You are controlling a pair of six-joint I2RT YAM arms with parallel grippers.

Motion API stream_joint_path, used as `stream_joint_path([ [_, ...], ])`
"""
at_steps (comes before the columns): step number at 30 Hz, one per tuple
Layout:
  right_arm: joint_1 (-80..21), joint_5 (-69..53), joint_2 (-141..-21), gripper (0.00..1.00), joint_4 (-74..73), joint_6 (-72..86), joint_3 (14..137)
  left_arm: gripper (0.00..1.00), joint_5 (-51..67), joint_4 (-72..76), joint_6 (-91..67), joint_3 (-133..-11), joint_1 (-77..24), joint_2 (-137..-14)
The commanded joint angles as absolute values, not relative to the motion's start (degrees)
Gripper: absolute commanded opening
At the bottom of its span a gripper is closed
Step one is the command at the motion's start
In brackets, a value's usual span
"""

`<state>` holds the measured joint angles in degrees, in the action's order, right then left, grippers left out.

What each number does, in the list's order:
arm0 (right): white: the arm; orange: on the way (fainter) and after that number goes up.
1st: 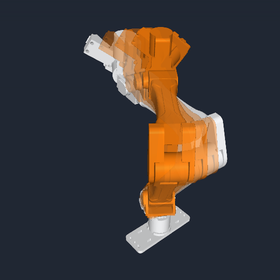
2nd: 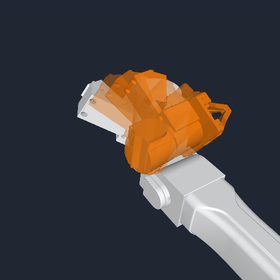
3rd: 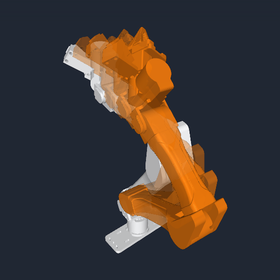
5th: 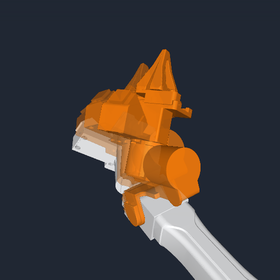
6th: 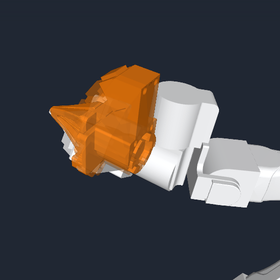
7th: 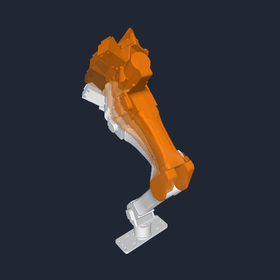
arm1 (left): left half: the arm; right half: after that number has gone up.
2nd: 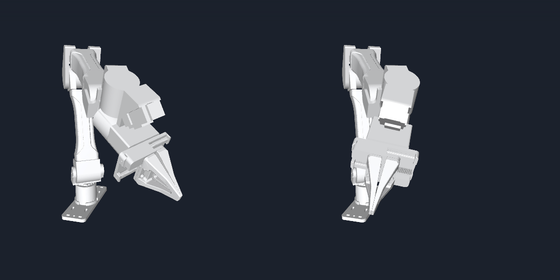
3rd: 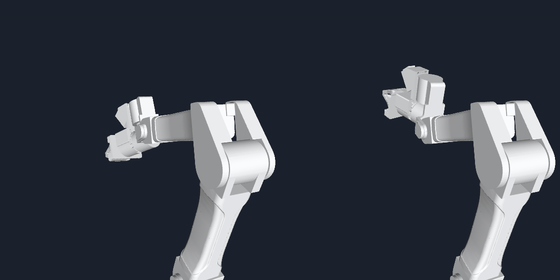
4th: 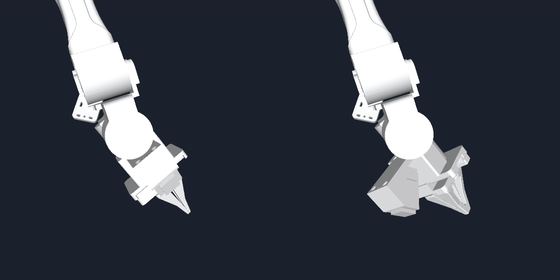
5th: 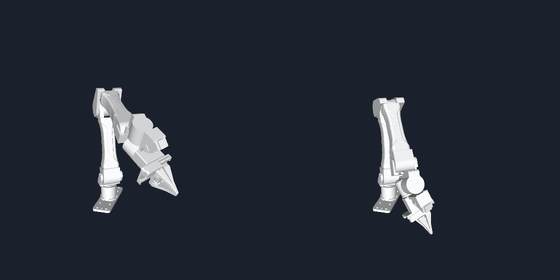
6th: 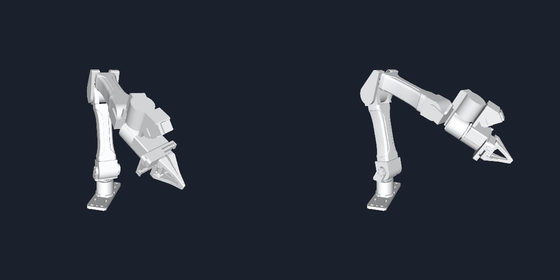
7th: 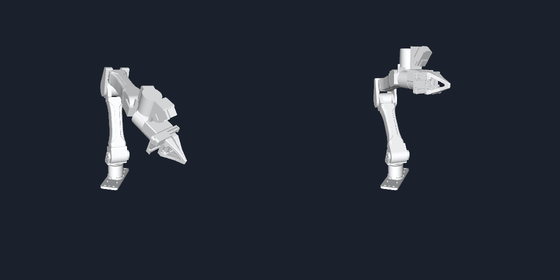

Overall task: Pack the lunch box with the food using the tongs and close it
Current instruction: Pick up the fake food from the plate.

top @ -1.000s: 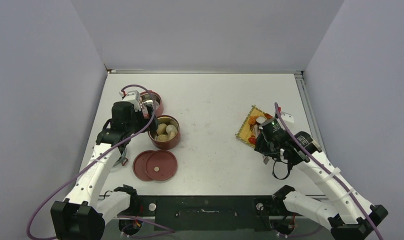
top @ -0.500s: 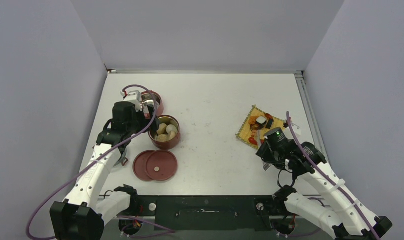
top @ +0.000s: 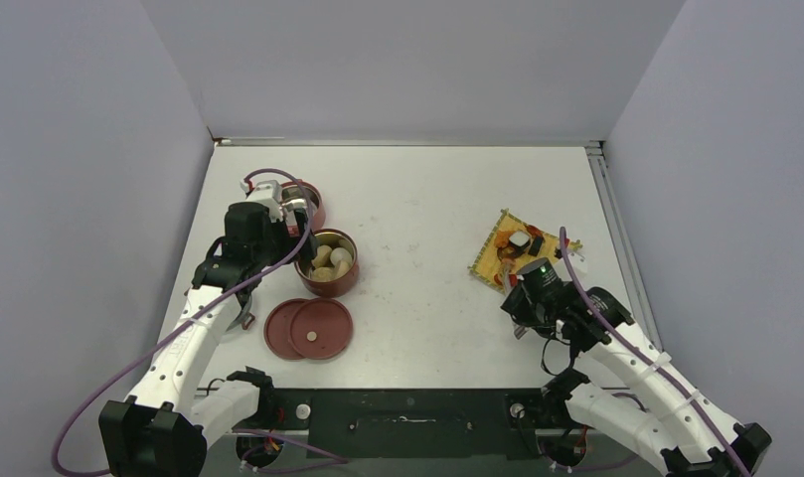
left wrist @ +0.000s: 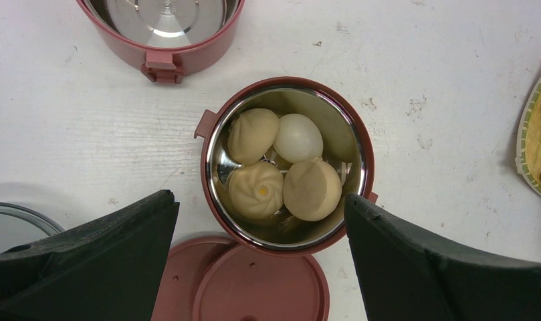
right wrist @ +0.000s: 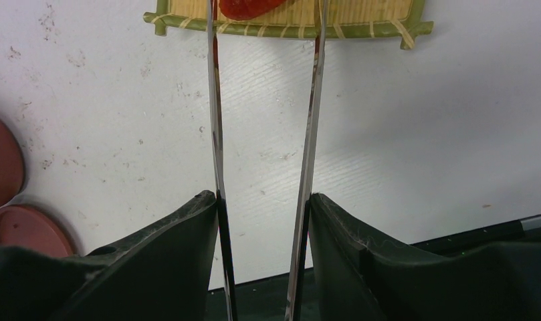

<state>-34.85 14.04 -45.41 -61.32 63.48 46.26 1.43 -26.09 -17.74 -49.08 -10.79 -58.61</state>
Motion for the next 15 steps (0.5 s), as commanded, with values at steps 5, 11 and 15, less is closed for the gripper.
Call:
stream_joint_path([
  [5, -34.54, 14.96, -46.92, 0.49, -51.55, 60.84, 44.82, 0.95, 0.89, -24.58, -17.14, -50.01, -11.11, -58.04],
  [11, -34.56, 16.90, -49.60, 0.46, -51.85, 58.55, 45.56, 0.95, 0.88, -24.58, -17.13, -49.93, -11.13, -58.12],
  [15, -34.54, 18.77, -49.27, 0.44, -54.57, 58.68, 45.70, 0.95, 0.88, -24.58, -17.14, -50.01, -11.16, -58.01],
])
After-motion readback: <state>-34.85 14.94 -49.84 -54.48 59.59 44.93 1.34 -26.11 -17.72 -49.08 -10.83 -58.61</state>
